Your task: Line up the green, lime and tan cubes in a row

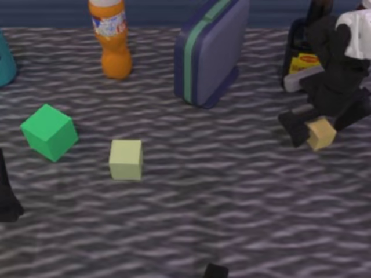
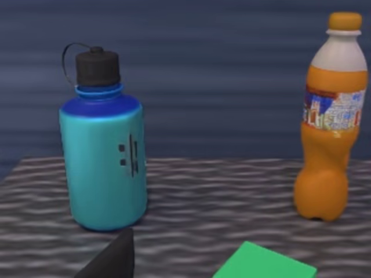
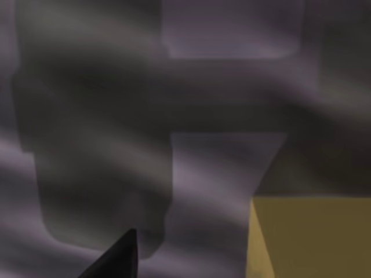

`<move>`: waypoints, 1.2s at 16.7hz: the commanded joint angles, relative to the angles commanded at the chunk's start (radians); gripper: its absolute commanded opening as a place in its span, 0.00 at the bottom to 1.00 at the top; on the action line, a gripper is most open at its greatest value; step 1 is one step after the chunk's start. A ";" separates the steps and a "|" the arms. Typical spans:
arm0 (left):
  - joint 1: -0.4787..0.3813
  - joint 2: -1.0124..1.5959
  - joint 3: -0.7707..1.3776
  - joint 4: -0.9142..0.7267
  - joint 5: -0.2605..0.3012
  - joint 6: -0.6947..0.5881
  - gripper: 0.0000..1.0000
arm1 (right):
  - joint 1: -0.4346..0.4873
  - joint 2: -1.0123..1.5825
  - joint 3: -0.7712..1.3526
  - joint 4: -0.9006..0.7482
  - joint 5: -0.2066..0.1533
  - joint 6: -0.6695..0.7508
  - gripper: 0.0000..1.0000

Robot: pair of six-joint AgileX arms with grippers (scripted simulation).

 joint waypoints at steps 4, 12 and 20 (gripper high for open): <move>0.000 0.000 0.000 0.000 0.000 0.000 1.00 | 0.000 0.003 -0.004 0.005 0.000 0.000 1.00; 0.000 0.000 0.000 0.000 0.000 0.000 1.00 | 0.000 0.003 -0.004 0.005 0.000 0.000 0.40; 0.000 0.000 0.000 0.000 0.000 0.000 1.00 | 0.000 0.003 -0.004 0.005 0.000 0.000 0.00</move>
